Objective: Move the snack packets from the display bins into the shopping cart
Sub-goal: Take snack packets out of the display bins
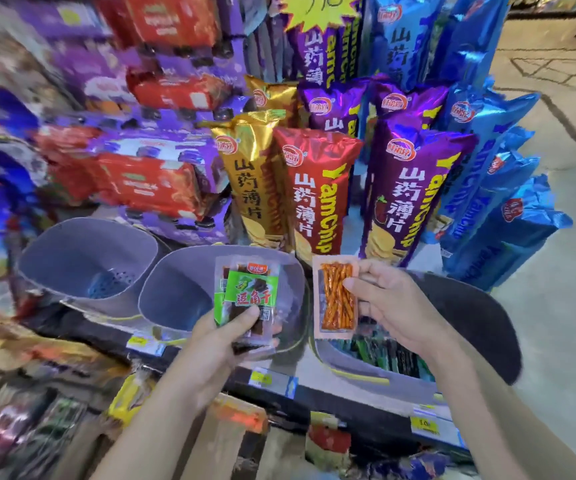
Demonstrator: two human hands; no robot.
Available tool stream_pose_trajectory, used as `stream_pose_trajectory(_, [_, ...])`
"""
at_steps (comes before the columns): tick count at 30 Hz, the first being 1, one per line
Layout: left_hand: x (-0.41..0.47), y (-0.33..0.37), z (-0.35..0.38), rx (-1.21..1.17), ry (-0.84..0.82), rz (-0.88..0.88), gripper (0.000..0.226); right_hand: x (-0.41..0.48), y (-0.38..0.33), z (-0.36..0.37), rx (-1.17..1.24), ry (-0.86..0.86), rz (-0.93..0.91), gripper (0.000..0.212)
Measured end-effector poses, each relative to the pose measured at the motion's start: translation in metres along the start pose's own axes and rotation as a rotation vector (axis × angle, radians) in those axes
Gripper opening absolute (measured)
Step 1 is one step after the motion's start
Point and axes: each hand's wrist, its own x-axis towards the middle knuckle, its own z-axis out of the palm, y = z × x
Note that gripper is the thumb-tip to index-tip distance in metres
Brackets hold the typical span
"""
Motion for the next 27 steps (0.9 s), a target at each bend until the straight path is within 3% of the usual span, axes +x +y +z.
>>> stream_pose_trajectory(4, [-0.041,0.007,-0.069,-0.068,0.116,0.083,0.052,0.019,0.008,0.073,-0.046,-0.131,0.009,0.015])
stream_pose_trajectory(9, [-0.106,0.009,-0.171,-0.135,0.278,0.126,0.035,0.032,0.033,0.193,-0.064,-0.294,0.017,0.006])
stream_pose_trajectory(13, [-0.161,0.003,-0.256,-0.170,0.419,0.145,0.022,0.029,0.065,0.297,-0.080,-0.412,0.072,0.021])
stream_pose_trajectory(18, [-0.226,-0.013,-0.340,-0.223,0.588,0.179,0.038,0.027,0.107,0.397,-0.140,-0.542,0.130,0.009])
stream_pose_trajectory(21, [-0.272,-0.024,-0.392,-0.322,0.717,0.182,0.049,0.028,0.130,0.465,-0.215,-0.651,0.183,0.013])
stream_pose_trajectory(27, [-0.315,-0.033,-0.462,-0.410,0.945,0.196,0.040,0.053,0.162,0.567,-0.322,-0.797,0.224,0.017])
